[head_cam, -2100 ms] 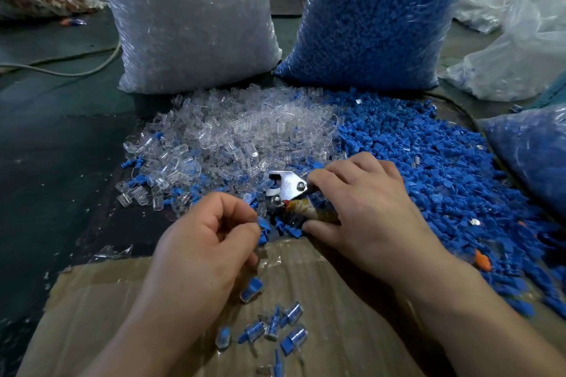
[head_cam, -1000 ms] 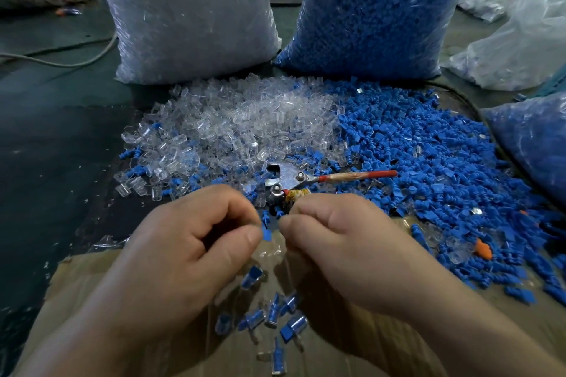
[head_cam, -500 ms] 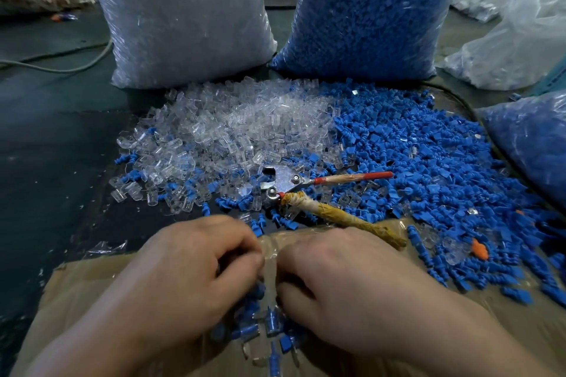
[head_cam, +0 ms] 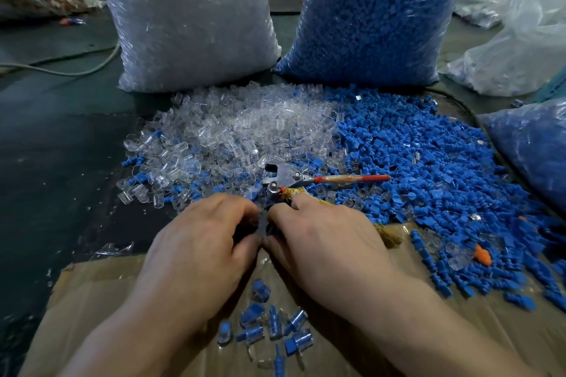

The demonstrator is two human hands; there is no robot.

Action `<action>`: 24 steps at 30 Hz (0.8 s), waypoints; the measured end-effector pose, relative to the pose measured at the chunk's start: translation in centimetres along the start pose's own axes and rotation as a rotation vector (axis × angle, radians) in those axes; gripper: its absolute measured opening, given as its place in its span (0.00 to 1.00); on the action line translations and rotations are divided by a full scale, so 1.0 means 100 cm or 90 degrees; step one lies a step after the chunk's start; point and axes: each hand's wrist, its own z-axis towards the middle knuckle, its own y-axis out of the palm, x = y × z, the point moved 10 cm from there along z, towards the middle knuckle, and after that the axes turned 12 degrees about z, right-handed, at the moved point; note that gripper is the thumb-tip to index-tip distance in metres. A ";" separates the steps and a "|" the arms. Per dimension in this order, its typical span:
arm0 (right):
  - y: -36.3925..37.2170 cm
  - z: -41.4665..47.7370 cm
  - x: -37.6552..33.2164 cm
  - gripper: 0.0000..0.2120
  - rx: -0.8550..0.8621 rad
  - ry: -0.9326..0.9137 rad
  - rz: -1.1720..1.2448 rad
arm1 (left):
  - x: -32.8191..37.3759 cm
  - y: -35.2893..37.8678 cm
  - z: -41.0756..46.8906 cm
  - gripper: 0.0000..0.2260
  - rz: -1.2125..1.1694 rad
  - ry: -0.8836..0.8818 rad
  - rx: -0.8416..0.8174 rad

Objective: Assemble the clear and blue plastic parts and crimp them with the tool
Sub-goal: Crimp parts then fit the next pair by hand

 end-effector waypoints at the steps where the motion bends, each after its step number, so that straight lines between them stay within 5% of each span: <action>1: 0.000 -0.001 0.000 0.12 0.003 -0.005 0.007 | 0.001 0.001 -0.001 0.14 -0.003 0.002 -0.001; 14: -0.010 -0.003 0.005 0.08 0.046 -0.038 0.205 | 0.001 0.008 0.002 0.14 -0.169 0.009 0.008; 19: -0.016 -0.006 0.010 0.06 0.092 -0.026 0.318 | -0.001 0.013 -0.004 0.20 -0.352 -0.012 0.019; 24: -0.022 -0.009 0.010 0.10 0.135 -0.026 0.384 | -0.009 0.025 -0.005 0.13 -0.600 -0.061 -0.021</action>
